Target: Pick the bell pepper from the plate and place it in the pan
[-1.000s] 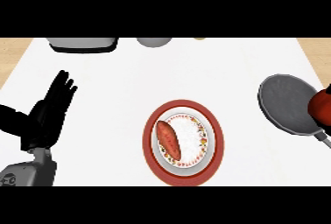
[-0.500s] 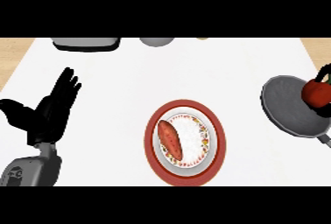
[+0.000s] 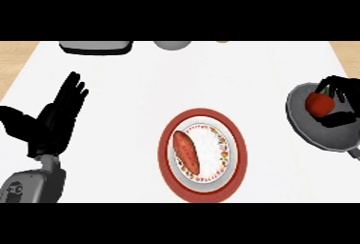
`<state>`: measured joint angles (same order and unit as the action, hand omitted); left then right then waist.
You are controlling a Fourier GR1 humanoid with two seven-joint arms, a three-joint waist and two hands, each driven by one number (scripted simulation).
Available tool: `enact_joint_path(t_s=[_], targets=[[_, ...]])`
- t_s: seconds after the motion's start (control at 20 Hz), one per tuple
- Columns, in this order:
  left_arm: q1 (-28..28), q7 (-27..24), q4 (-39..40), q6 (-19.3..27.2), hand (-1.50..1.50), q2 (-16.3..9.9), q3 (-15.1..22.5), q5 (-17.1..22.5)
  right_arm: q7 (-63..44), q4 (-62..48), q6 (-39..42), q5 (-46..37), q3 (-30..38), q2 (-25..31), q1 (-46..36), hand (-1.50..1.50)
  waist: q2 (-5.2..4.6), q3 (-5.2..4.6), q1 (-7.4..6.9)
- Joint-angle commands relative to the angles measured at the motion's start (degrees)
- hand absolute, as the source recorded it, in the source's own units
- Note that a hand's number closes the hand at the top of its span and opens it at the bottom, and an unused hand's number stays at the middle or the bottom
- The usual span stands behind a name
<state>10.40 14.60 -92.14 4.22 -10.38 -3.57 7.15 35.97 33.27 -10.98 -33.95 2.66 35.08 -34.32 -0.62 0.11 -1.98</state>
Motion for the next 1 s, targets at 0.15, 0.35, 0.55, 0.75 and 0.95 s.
enact_joint_path(t_s=[0.15, 0.35, 0.55, 0.75, 0.95], targets=[[-1.7, -2.3, -0.6, 1.1, 0.0, 2.6, 2.2, -1.9, 2.8, -17.2, 3.4, -1.2, 1.6, -0.1, -5.6, -1.5, -0.34, 0.08, -0.62], [0.1, -0.4, -0.1, 1.2, 0.0, 1.4, 1.1, -1.9, 7.8, -20.8, 5.1, 0.5, 3.9, -0.9, -7.5, -1.5, -0.21, 0.09, -0.2], [-0.1, -1.1, 0.1, 0.0, 0.0, 0.9, 0.7, -1.2, 11.9, -21.0, 11.7, 7.7, 10.4, 1.1, -9.4, -1.5, -0.38, 0.18, -0.47], [0.9, -0.3, 0.8, -0.9, 0.0, -0.6, -1.7, 0.7, 17.5, -23.8, 23.6, 13.5, 15.8, 7.9, -5.9, -1.5, -0.23, 0.18, 0.72], [0.4, -1.8, 1.4, -1.5, 0.0, -0.2, -1.5, 0.8, 15.7, -27.0, 34.5, 16.5, 18.7, 13.0, -6.7, -1.5, -0.44, 0.19, 0.17]])
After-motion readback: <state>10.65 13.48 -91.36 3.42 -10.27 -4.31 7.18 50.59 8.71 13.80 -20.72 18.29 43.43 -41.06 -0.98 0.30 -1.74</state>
